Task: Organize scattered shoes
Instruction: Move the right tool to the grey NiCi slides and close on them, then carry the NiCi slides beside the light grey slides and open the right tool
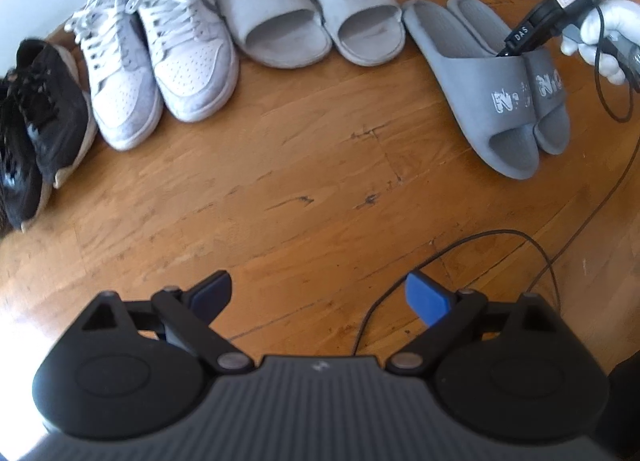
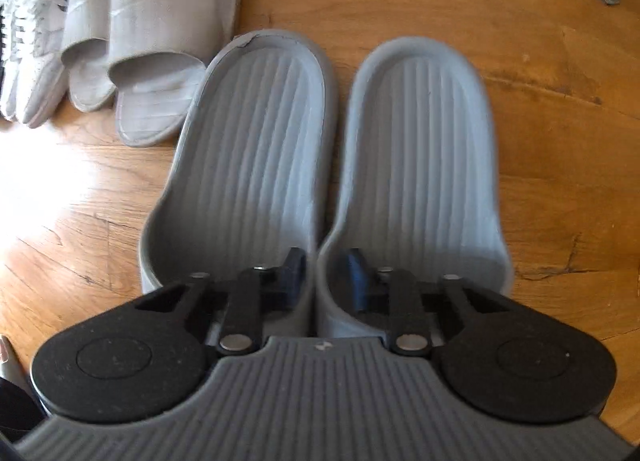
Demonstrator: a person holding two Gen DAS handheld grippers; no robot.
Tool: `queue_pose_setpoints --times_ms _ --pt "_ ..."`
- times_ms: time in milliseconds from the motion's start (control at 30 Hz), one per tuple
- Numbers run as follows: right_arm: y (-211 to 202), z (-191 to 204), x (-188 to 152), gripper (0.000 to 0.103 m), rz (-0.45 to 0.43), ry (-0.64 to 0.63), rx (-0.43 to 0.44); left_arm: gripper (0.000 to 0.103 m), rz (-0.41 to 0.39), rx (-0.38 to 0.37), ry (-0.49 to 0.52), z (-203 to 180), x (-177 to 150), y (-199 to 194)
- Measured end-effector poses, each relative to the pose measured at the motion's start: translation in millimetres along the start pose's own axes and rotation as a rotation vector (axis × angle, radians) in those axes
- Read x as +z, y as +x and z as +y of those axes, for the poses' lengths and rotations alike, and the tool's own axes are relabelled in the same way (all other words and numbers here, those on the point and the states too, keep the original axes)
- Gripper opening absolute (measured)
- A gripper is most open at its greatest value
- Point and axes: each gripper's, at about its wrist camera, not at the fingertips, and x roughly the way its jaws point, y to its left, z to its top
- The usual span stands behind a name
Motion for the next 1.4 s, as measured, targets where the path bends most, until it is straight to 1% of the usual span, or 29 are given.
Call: queue_pose_setpoints --times_ms 100,200,333,433,500,600,700,767,833,933,1100,1200,1267,1400 --pt "-3.6 -5.3 5.5 0.017 -0.022 0.020 0.007 0.094 0.001 -0.002 -0.008 3.4 0.0 -0.7" --pt "-9.2 -15.3 20.1 0.017 -0.054 0.040 0.028 0.094 0.000 0.000 -0.029 7.3 2.2 2.3" --pt "-8.8 -30.7 53.4 0.017 -0.081 0.076 0.065 0.094 -0.009 0.000 -0.080 9.8 6.9 5.2" --pt "-5.4 -31.4 80.4 0.017 -0.094 0.081 0.064 0.094 -0.019 -0.004 -0.115 9.6 11.7 6.3" --pt "0.7 -26.6 107.0 0.017 -0.091 0.070 0.060 0.094 -0.031 -0.007 -0.136 9.6 14.9 6.4" --pt "9.4 -18.0 138.3 0.017 -0.083 0.041 0.042 0.094 -0.053 -0.011 -0.166 10.6 19.4 6.5" --pt "20.7 -11.9 166.9 0.017 -0.084 -0.006 0.013 0.094 -0.077 0.006 -0.193 14.1 24.1 8.8" --pt "21.7 -7.9 182.2 0.017 -0.087 -0.022 -0.009 0.094 -0.100 0.025 -0.234 20.3 30.1 12.4" --pt "22.4 -6.4 195.8 0.017 -0.092 -0.022 -0.028 0.094 -0.119 0.026 -0.284 26.6 35.7 15.1" --pt "20.3 -9.1 207.5 0.015 -0.108 -0.013 -0.033 0.094 -0.144 0.019 -0.345 33.6 41.3 18.6" --pt "20.5 -29.1 229.7 0.015 -0.130 0.046 -0.035 0.094 -0.172 0.044 -0.436 48.5 46.4 24.0" --pt "22.2 -32.6 240.2 0.015 -0.149 0.082 -0.024 0.094 -0.184 0.062 -0.472 57.0 49.8 25.9" --pt "25.2 -30.3 247.1 0.015 -0.150 0.103 -0.038 0.094 -0.189 0.080 -0.490 63.4 52.4 27.2" --pt "29.6 -13.7 252.1 0.017 -0.165 0.099 -0.114 0.094 -0.192 0.093 -0.511 71.4 53.0 26.4"
